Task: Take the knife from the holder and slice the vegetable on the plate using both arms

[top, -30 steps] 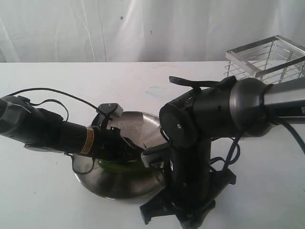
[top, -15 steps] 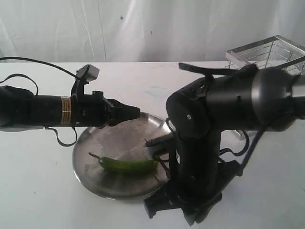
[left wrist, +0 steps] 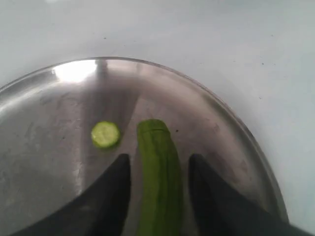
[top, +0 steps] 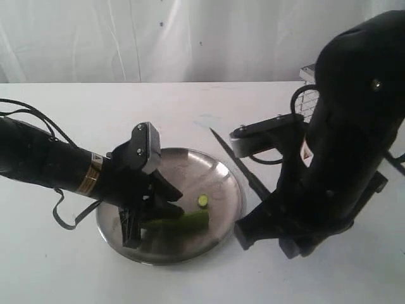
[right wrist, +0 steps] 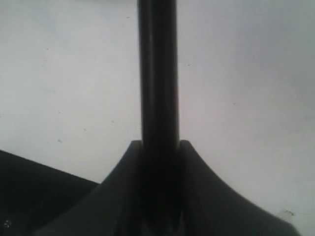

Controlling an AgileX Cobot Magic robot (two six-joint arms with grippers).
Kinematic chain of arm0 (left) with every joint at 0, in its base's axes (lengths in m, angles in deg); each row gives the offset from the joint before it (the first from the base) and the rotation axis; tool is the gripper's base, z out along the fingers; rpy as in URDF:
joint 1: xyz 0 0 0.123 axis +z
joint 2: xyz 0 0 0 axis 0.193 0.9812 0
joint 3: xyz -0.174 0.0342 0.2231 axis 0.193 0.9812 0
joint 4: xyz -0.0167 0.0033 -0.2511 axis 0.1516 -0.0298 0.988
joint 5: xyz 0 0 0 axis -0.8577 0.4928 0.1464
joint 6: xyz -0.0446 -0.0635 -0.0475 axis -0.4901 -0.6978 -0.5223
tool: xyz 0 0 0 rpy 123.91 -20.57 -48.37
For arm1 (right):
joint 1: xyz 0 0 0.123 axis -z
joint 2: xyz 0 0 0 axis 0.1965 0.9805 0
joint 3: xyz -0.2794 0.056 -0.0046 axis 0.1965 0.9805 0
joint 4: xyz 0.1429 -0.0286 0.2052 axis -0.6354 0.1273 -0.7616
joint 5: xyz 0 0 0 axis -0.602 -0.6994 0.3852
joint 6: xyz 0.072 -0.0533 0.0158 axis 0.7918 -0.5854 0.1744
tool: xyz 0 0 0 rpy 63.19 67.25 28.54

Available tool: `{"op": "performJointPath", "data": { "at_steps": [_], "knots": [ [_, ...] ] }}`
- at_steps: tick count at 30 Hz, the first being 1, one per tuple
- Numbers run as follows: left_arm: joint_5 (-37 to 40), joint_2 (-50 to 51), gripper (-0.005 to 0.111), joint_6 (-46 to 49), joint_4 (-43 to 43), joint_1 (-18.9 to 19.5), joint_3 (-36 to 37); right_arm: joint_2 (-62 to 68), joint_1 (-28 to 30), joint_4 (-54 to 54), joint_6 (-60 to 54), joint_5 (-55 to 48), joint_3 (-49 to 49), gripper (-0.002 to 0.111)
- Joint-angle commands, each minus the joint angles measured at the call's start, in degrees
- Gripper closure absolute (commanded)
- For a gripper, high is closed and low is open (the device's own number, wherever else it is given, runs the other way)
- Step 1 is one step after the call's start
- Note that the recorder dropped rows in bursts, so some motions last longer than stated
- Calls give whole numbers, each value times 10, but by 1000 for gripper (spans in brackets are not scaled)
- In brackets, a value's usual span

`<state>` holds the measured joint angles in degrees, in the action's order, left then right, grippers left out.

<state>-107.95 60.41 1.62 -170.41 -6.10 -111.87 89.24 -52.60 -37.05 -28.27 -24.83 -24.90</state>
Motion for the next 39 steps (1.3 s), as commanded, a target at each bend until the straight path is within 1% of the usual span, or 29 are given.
{"op": "performJointPath", "data": {
  "at_steps": [1, 3, 5, 12, 17, 24, 25, 27, 28, 30, 31, 35, 37, 39],
  "knots": [
    [86, -2, 39, 31, -10, -19, 3, -9, 48, -9, -48, -4, 2, 108],
    [135, 0, 38, 28, -10, -19, 3, -10, 53, -26, -70, 4, 2, 108],
    [152, 4, 40, 28, -10, -19, 3, -10, 53, -28, -79, 19, 2, 108],
    [149, 27, 44, 29, -10, -19, 3, -10, 53, -26, -86, 64, 2, 108],
    [127, 33, 44, 17, -10, -19, 3, -10, 53, -26, -86, 67, 2, 108],
    [140, 35, 44, 15, -10, -19, 2, -10, 53, -26, -86, 68, 2, 108],
    [141, 38, 45, 9, -10, -19, 2, -10, 53, -26, -86, 69, 2, 108],
    [151, 41, 57, -2, -10, -19, 2, -10, 53, -29, -86, 69, 2, 108],
    [151, 41, 69, -4, -10, -19, 2, -10, 53, -29, -86, 69, 2, 108],
    [159, 38, 96, -4, -10, -19, 0, -10, 53, -29, -86, 69, 2, 108],
    [169, 34, 106, -2, -10, -19, -5, -10, 53, -29, -86, 69, 2, 108],
    [222, 20, 107, -40, -10, -17, -30, -10, 53, -33, -86, 71, 2, 108],
    [256, 19, 107, -43, -10, -17, -34, -10, 53, -37, -85, 77, 2, 108],
    [267, 26, 107, -43, -10, -17, -34, -10, 53, -37, -85, 85, 2, 108]
  ]
}}
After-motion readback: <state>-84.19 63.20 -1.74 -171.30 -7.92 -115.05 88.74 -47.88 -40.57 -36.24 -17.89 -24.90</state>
